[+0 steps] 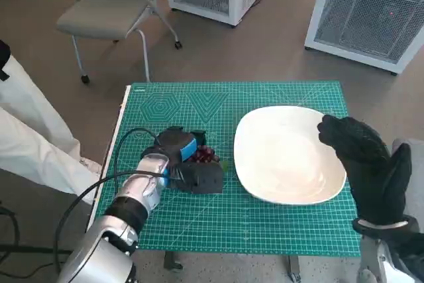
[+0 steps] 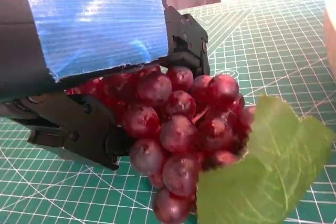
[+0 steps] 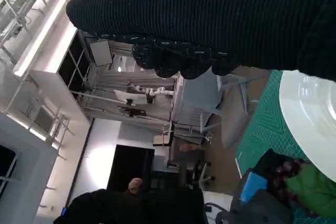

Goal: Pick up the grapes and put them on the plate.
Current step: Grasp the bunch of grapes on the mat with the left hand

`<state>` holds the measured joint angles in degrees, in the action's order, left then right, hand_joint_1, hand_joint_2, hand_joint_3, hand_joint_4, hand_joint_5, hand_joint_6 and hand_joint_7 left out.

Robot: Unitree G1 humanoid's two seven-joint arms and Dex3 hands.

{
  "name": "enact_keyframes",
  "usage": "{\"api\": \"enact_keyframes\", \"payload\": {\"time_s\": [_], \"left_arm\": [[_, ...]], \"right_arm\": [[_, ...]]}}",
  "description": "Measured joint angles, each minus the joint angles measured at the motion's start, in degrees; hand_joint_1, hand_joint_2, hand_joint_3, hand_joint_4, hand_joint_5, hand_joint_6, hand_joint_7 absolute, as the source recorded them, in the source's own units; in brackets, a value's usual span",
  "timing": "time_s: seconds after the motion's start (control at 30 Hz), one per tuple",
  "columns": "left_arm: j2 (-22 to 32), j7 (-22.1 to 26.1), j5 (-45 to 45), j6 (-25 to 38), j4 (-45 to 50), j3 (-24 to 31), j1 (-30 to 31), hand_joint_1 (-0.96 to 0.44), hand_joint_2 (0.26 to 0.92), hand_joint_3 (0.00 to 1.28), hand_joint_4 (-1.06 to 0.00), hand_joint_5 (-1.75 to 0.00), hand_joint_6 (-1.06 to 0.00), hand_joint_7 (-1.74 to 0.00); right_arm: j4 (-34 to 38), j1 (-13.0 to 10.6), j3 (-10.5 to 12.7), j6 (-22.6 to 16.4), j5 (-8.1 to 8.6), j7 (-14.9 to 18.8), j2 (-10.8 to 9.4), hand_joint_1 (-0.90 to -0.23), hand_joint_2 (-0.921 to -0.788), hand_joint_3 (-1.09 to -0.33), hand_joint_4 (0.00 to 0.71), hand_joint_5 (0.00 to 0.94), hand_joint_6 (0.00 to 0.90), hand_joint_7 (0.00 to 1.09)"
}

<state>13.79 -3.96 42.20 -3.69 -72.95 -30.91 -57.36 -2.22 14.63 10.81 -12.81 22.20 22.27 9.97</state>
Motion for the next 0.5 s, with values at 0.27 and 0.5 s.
{"api": "enact_keyframes", "payload": {"time_s": [0.27, 0.5], "left_arm": [[0.35, -0.29, -0.40, -0.37, 0.27, 0.02, 0.33, 0.00, 0.821, 0.56, -0.30, -1.61, -0.32, -1.56], [0.52, -0.34, -0.45, -0.38, 0.27, 0.00, 0.44, 0.00, 0.912, 0.47, -0.22, -1.65, -0.22, -1.61]], "right_arm": [[0.38, 0.14, -0.17, -0.01, 0.00, 0.01, -0.01, -0.349, -0.921, -0.629, 0.378, 0.871, 0.200, 1.05], [0.40, 0.30, -0.22, -0.02, 0.03, 0.04, 0.00, -0.349, -0.921, -0.629, 0.379, 0.870, 0.200, 1.05]]}}
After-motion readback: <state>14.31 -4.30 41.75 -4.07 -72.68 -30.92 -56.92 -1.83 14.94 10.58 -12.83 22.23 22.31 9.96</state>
